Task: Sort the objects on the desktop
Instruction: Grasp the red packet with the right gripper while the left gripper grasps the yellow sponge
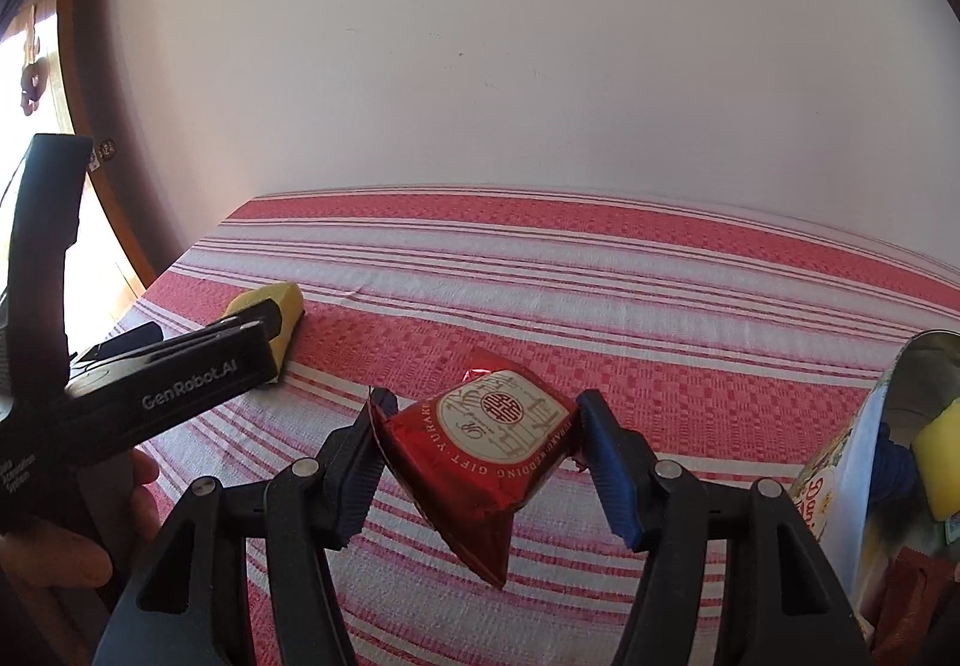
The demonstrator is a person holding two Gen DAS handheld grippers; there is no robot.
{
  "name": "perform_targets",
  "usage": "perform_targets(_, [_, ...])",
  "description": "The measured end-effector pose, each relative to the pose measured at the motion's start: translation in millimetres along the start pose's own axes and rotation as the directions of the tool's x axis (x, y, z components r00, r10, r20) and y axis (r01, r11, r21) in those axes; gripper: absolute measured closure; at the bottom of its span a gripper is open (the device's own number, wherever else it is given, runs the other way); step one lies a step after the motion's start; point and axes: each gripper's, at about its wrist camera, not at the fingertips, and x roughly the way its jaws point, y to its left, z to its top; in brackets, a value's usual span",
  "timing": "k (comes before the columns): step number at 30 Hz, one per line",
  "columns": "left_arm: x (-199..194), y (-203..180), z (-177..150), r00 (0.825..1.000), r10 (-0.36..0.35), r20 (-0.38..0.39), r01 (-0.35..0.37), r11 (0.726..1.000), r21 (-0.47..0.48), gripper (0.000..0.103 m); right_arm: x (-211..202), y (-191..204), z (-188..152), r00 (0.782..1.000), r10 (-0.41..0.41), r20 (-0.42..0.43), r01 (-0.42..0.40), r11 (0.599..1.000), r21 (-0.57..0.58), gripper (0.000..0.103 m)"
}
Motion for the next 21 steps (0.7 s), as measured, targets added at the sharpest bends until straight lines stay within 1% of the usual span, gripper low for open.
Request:
perform_targets(2, [12,-7,5,1.0,0.019,-0.024,-0.019,1.0,0.009,0.002,2,-3,1,1.0,0.0,-0.004,0.001,1.0,0.015,0.039])
perform_targets(4, [27,-11,7,0.997,0.045,-0.063,-0.043,0.999,0.021,0.005,4,-5,2,1.0,-0.003,-0.008,0.004,1.0,0.024,0.039])
perform_targets(5, [35,-11,7,0.993,0.041,-0.11,-0.039,0.999,0.026,0.007,6,-5,2,1.0,-0.003,-0.011,0.003,1.0,0.026,0.039])
perform_targets(6, [42,-9,5,0.988,0.022,-0.155,-0.019,1.0,0.021,0.01,9,-3,2,1.0,0.001,-0.014,0.0,1.0,0.028,0.039])
perform_targets(7, [42,-7,3,0.987,0.003,-0.161,-0.003,1.0,0.004,0.011,9,-3,2,1.0,0.006,-0.018,-0.005,1.0,0.03,0.039])
perform_targets(8, [40,-5,4,0.988,-0.005,-0.153,0.003,1.0,-0.012,0.014,10,-3,2,1.0,0.011,-0.022,-0.01,0.999,0.031,0.039])
perform_targets(9, [38,-5,4,0.989,-0.001,-0.148,-0.002,1.0,-0.021,0.019,12,-1,2,1.0,0.015,-0.024,-0.014,0.999,0.032,0.039])
perform_targets(10, [37,-4,4,0.99,-0.002,-0.142,-0.002,1.0,-0.028,0.029,12,0,2,1.0,0.017,-0.025,-0.016,0.999,0.03,0.039])
perform_targets(11, [34,-2,4,0.991,-0.001,-0.133,-0.004,0.999,-0.033,0.037,13,1,2,1.0,0.017,-0.026,-0.016,1.0,0.027,0.039])
perform_targets(12, [32,-2,5,0.992,-0.005,-0.124,0.0,0.999,-0.039,0.053,14,1,3,1.0,0.018,-0.026,-0.017,1.0,0.025,0.039])
perform_targets(18, [33,0,8,0.991,-0.067,-0.113,0.061,0.996,-0.057,0.053,7,-2,2,1.0,0.02,0.003,-0.02,0.999,0.045,0.039])
perform_targets(20, [27,-1,6,0.99,-0.095,-0.104,0.089,0.994,-0.067,0.053,3,0,2,1.0,0.02,0.022,-0.021,0.999,0.04,0.039])
perform_targets(21, [24,-2,5,0.991,-0.097,-0.093,0.09,0.993,-0.075,0.053,0,1,2,0.999,0.022,0.034,-0.023,0.999,0.035,0.039])
